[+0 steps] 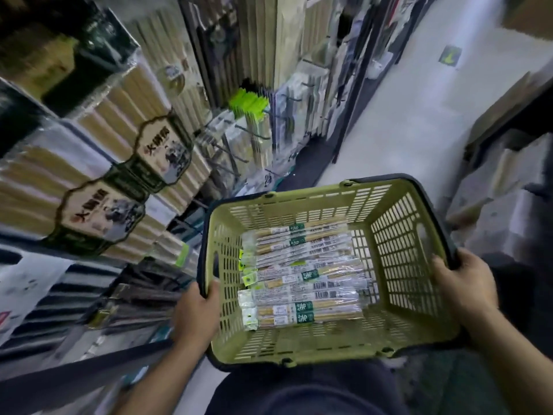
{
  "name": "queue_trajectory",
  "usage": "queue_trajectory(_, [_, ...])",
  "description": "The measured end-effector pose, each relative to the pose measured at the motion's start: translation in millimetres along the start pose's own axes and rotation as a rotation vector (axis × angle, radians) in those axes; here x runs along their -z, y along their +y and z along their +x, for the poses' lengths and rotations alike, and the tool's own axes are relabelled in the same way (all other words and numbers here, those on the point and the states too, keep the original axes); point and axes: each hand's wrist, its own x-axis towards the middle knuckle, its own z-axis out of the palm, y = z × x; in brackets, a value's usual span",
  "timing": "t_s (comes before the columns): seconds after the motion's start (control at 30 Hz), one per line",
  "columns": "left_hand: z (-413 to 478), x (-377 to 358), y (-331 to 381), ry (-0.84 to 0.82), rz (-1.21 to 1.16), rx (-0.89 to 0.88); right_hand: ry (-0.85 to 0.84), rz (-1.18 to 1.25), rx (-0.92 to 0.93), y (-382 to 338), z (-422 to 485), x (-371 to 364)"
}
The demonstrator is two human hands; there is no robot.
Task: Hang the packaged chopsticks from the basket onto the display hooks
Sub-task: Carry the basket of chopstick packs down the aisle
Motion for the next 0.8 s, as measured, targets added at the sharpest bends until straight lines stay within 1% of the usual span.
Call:
queue_trajectory(0.2, [22,-24,34,0.067,-0.054,0.100,-0.085,-0.020,0.089,-43,82,-9])
queue_trajectory(0.3, [23,-43,41,0.107,-0.052,0.180,-0.139,-0.073,0.155,-56,125,-18])
queue_trajectory(0.47, [12,-74,50,0.265,-0.104,0.343,-0.250,-0.110,0.275,-78,197,-43])
queue_trajectory(0.6, [-8,-93,81,0.394,-0.127,0.413,-0.415,-0.177,0.289,-98,245,-64])
queue_trajectory(0.67, [-19,-100,95,0.431,-0.154,0.450,-0.475,-0.246,0.342,-102,265,-67])
queue_trajectory(0.8, [-43,-125,117,0.541,-0.207,0.554,-0.492,-0.259,0.440,-111,301,-76])
